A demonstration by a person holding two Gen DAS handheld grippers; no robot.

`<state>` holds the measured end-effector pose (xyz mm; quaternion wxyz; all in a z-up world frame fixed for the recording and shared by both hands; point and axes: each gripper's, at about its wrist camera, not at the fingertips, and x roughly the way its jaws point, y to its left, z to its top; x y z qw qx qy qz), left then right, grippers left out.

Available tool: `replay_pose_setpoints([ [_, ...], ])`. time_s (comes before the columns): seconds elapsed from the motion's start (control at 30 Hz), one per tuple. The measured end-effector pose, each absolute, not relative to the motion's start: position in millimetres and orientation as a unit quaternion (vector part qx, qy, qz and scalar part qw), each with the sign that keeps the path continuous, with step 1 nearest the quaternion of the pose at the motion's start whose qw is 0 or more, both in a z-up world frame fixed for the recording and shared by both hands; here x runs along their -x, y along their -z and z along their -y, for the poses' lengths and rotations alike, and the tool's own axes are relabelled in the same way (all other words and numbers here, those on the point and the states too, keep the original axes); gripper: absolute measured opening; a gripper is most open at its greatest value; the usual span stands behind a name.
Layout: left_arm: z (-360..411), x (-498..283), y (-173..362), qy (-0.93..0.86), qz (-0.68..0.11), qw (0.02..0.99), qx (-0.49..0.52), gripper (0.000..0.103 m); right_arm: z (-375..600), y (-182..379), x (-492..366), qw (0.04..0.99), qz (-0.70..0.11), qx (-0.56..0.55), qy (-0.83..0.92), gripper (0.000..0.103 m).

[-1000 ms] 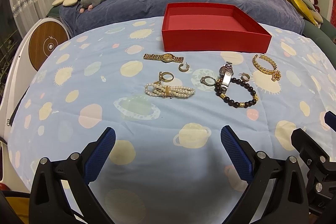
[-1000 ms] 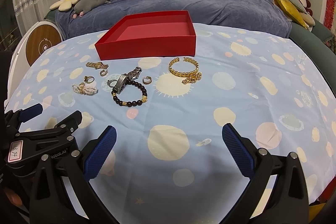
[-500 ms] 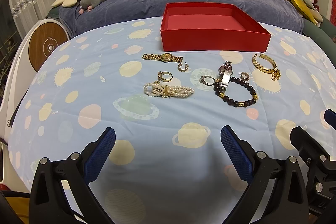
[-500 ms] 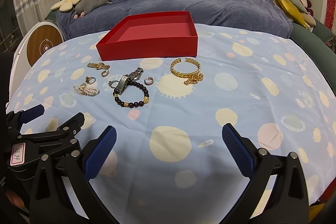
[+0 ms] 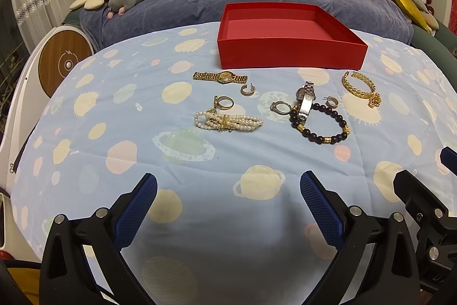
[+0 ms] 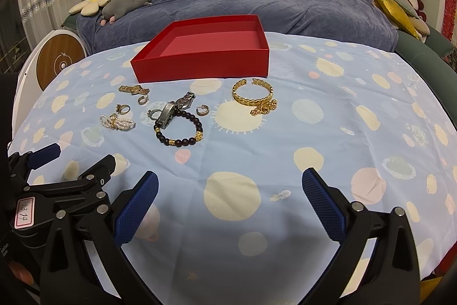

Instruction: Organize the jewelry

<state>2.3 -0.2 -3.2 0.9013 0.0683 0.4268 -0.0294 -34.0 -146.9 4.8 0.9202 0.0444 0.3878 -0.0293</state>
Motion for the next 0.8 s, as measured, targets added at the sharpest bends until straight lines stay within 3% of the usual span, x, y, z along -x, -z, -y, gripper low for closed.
replay_pose_setpoints([
  [0.8,-0.3,-1.5,3.8,0.017,-0.424,0.903,-0.07,0.098,143.6,-5.0,33.6,0.92,-0.387,-0.045,0.024,0.098],
])
